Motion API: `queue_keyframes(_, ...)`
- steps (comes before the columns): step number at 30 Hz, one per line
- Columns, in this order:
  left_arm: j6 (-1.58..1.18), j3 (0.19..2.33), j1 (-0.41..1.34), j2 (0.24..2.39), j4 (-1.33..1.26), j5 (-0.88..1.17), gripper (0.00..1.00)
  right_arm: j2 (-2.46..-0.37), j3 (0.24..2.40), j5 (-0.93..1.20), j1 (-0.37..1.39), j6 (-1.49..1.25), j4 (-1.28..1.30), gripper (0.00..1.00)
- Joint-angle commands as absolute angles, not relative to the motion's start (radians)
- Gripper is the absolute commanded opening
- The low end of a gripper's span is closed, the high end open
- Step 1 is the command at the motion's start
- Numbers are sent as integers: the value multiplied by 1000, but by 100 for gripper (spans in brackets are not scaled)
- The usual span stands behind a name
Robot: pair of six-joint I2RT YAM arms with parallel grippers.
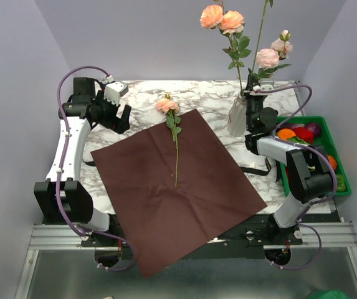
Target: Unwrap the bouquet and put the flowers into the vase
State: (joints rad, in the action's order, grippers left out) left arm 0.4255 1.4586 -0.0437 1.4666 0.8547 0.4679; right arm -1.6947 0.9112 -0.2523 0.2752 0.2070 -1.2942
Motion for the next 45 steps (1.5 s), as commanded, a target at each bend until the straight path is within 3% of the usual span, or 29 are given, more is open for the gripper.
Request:
queue_keyframes(1, 426, 1482, -40, 1470, 853, 465, 99, -1729, 931, -235, 272, 189, -1422, 1)
queue_keyframes(8, 433, 1503, -38, 1483, 859, 460, 99, -1735, 901, -195, 275, 218, -1463, 1)
queue_keyframes(10, 436, 1505, -37, 1483, 859, 459, 99, -1729, 868, -170, 281, 268, -1512, 23)
queue_keyframes(12, 439, 1505, -37, 1482, 859, 457, 99, -1721, 842, -170, 294, 301, -1548, 61)
queue_keyframes(18, 436, 1503, -32, 1474, 859, 454, 99, -1655, 756, -222, 313, 330, -1601, 76)
queue_keyframes(27, 419, 1509, -6, 1470, 856, 451, 99, -1491, 660, -278, 330, 373, -1605, 78)
queue_keyframes(31, 400, 1519, 24, 1463, 853, 452, 99, -1305, 627, -279, 334, 345, -1505, 78)
queue_keyframes(38, 353, 1508, 40, 1439, 844, 471, 99, -982, 653, -249, 376, 189, -951, 77)
queue_keyframes(42, 325, 1502, 40, 1428, 850, 465, 99, -925, 805, -229, 492, 167, -538, 79)
queue_keyframes(45, 313, 1474, 40, 1401, 836, 436, 99, -1004, 961, -236, 602, 135, -212, 84)
